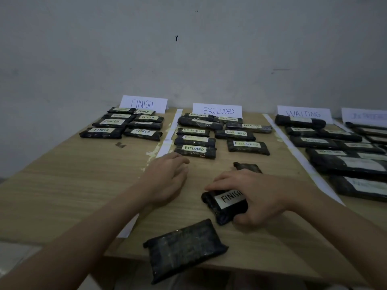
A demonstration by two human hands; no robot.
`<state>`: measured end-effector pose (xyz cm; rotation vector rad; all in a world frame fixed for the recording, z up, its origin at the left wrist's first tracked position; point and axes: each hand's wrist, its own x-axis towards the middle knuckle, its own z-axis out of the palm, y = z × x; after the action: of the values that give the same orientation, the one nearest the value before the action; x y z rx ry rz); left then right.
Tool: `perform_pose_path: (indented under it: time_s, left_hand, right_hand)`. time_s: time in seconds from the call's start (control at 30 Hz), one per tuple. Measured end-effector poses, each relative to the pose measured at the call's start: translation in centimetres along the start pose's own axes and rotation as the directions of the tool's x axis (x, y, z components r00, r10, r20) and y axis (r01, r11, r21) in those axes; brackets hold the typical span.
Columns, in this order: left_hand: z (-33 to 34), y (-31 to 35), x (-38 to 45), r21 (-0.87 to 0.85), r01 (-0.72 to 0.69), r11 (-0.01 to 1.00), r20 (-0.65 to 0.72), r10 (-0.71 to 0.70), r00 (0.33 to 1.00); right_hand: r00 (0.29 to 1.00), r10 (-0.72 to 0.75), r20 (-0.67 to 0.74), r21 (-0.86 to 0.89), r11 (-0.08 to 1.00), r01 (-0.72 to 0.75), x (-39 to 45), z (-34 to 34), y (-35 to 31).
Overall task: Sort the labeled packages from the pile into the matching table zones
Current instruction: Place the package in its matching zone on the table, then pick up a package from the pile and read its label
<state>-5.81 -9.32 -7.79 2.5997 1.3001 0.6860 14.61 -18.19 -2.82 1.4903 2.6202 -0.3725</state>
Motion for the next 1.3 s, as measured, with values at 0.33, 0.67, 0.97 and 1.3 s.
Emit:
perform_pose_path:
  time_s: [0.33,0.67,0.97,1.3]
  left_hand:
    - [-1.4,4.2,-0.9,-0.762,0.219,0.610,0.197,-0.105,0.975]
    - [-3.4,1.3,-0.6,-0.896,0.255,0.364,0.191,-0.204,0.960]
    - [-4.3,-1.9,-1.1,-0.849,0.265,0.457,0.157,-0.261,0.952]
    - [-5.5,-11.2,-6.7,-0.282,0.371,0.885,-0.116,-0.415,0.902]
  right_hand:
    - [0.824,0.097,-0.559,0.221,0.975,0.036,1.9,0.2,-0.3]
    - [0.680,0.175,-0.712,0.272,0.962,0.037,2.5,0.2,1.3]
    - [0.727,0.054,-0.685,0.092,0.996,0.013,6.4,-0.4,-0.1]
    - [0.802,0.123,-0.585,0.164,0.986,-0.032,17.7,-1.5,-3.4]
